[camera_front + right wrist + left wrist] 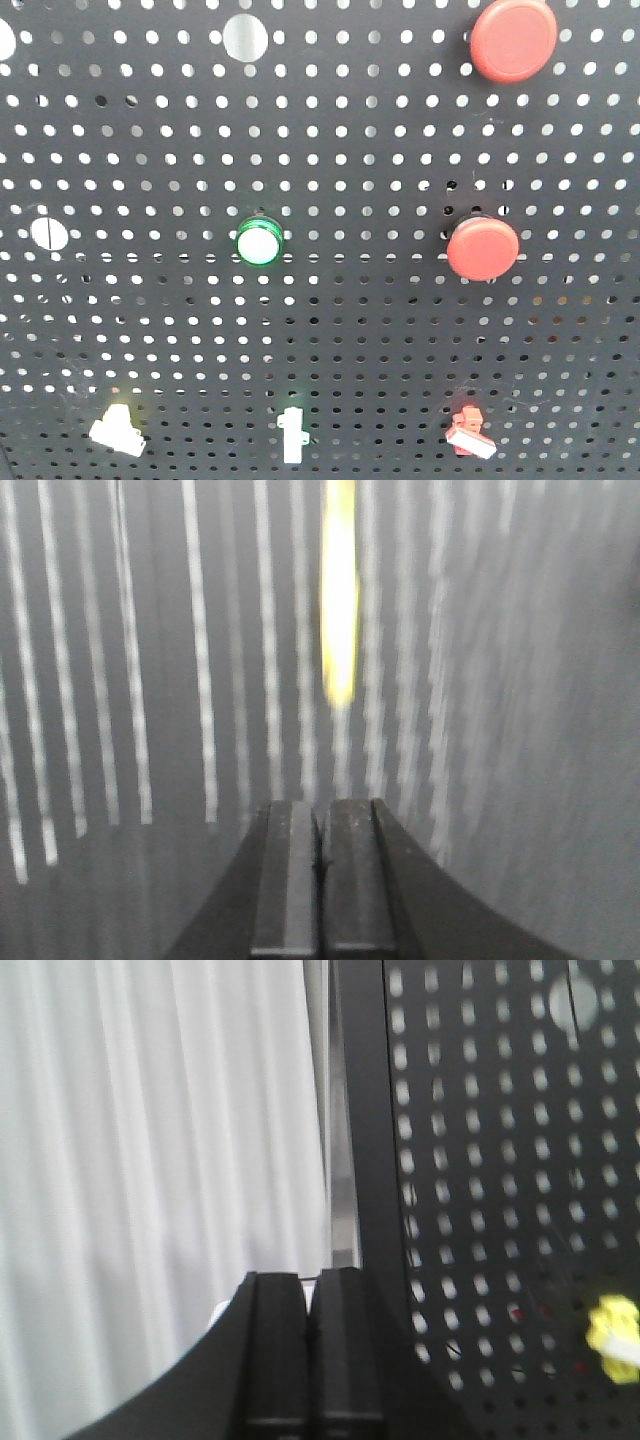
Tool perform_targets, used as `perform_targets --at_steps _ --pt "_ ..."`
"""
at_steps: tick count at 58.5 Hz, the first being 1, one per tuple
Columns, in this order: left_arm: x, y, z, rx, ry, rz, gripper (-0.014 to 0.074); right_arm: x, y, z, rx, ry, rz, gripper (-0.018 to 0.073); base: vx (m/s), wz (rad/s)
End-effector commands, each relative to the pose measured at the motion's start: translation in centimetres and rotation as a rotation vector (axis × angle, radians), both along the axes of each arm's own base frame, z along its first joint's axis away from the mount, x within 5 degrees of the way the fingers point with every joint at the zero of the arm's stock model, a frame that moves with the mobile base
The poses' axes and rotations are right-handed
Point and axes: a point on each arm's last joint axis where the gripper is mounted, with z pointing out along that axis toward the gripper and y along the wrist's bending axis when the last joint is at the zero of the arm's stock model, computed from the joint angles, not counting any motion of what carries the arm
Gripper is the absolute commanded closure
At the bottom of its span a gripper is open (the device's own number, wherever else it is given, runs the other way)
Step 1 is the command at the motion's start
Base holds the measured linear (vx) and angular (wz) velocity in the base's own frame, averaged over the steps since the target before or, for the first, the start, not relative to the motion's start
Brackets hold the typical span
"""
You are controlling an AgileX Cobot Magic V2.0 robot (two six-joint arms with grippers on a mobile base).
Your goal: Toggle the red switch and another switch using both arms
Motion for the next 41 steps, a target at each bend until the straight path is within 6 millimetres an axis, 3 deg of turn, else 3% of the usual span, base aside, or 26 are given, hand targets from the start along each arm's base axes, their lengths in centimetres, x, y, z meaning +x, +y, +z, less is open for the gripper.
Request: perform_targets --at_steps 1,8,24,41 --pt "1.0 -0.1 3.0 0.009 -0.014 0.002 0.0594 0.7 -0.1 2.9 -0.018 0.042 -0.013 0.0565 0.00 0.01" --pt "2.2 -0.1 4.2 0.007 -0.004 0.001 0.0594 1.7 0.0 3.7 0.015 0.068 0.003 0.0565 0.00 0.00" --pt "4.1 -0.8 3.8 -0.153 0.067 -0.092 0.0594 2.1 0.6 3.6 0.119 0.085 0.081 0.0565 0.00 0.00" --pt "7.1 -5.2 3.2 -0.029 0.159 -0.387 0.0594 3.3 1.3 3.3 0.061 0.128 0.156 0.0565 0.00 0.00"
